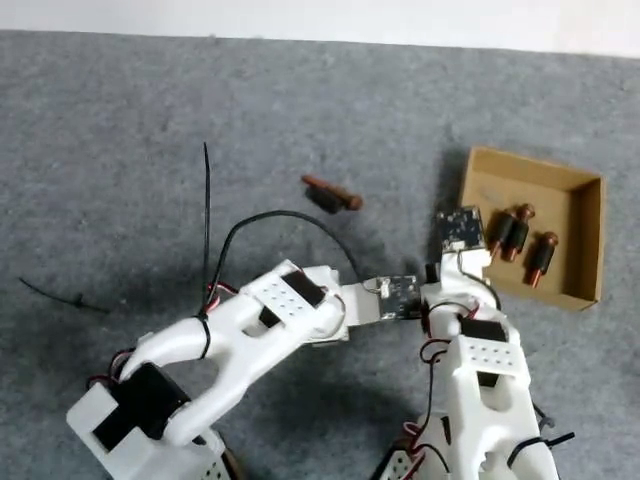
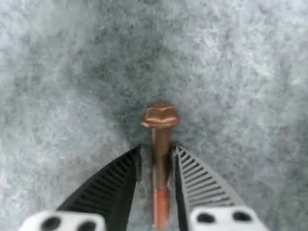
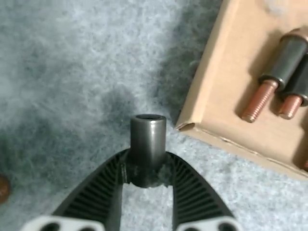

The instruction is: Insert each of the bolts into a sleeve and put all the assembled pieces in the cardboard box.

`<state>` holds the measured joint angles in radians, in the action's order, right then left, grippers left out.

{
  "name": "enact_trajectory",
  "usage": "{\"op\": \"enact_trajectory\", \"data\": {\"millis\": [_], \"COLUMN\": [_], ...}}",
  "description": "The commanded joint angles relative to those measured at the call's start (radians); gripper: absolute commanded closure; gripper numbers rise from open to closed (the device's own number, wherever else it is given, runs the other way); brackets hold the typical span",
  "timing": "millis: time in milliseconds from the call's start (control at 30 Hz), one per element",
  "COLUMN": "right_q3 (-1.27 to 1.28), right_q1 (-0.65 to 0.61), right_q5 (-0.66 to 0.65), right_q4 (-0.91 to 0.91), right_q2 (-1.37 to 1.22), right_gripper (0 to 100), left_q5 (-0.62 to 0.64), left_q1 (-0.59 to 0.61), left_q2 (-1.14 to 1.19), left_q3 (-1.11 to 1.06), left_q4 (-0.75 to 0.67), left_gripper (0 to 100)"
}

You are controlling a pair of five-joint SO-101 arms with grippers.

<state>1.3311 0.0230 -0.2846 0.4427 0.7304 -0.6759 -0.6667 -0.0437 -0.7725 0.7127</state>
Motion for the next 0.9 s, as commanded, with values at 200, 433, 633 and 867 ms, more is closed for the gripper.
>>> {"op": "enact_trajectory", "data": {"millis": [200,433,633,867], "right_q3": [-0.015,-0.015,-0.013,-0.013], "right_q1": [-0.021,-0.019,-0.004,0.001], "right_q5": [0.002,0.002,0.002,0.002], "right_q4": [-0.024,-0.024,-0.024,-0.024], "right_q2": [0.03,0.03,0.03,0.03], "right_gripper": [99.4,99.4,99.4,99.4], "left_q5": [-0.009,-0.011,-0.006,0.117], "left_q1": [-0.031,-0.028,-0.027,0.061], "left_q2": [0.016,0.016,0.01,-0.008], "left_q3": [0.048,0.048,0.041,0.031], "left_q4": [-0.014,-0.008,0.005,0.0], "left_gripper": [89,99,99,99]}}
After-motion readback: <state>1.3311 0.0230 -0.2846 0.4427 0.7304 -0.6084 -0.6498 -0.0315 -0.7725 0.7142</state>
